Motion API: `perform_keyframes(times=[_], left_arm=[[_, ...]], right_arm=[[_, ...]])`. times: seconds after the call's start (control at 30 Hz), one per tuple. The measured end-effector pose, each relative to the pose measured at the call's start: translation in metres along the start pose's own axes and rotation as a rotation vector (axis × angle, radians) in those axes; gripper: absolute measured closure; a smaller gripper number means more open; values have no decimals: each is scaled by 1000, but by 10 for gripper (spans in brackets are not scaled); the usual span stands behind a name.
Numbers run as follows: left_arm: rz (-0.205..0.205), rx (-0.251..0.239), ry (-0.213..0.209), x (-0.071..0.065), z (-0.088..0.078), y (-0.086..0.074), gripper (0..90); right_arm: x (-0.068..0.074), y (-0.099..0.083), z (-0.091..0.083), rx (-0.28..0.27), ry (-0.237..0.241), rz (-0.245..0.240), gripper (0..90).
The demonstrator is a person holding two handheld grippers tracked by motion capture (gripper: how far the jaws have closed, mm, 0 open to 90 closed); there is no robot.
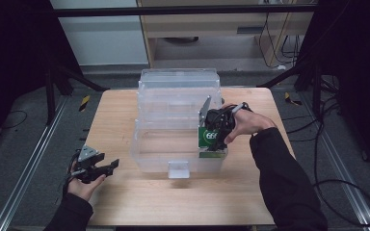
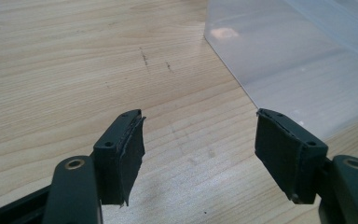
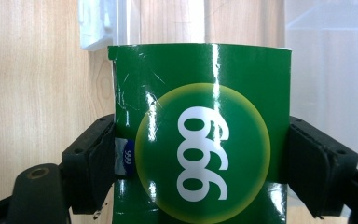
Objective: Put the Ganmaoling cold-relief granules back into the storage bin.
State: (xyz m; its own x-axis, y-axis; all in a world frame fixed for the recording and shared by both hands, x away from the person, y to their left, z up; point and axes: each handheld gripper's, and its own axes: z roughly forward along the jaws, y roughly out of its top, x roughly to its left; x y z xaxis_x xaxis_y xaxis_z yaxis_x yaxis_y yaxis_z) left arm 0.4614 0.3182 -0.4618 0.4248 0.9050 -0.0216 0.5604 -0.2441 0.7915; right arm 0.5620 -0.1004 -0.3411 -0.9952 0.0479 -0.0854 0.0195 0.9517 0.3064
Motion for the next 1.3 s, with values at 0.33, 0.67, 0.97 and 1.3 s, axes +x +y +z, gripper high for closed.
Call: perform_keyframes(times=[0.33,0.67,0.97,1.3], left_arm=[[1,0,-1,0,0,0,318],[7,4,3,0,1,0,317],[5,3,-3,0,1,0,317],[5,4,-3,0,1,0,317]], right_arm=[[0,2,-1,-6,-7,-6,195],[-3,-1,-5,-54,-17,-1,194],[-2,8,2,-39,-25,-10,196],[-5,1,24,23,-13,-20,188]])
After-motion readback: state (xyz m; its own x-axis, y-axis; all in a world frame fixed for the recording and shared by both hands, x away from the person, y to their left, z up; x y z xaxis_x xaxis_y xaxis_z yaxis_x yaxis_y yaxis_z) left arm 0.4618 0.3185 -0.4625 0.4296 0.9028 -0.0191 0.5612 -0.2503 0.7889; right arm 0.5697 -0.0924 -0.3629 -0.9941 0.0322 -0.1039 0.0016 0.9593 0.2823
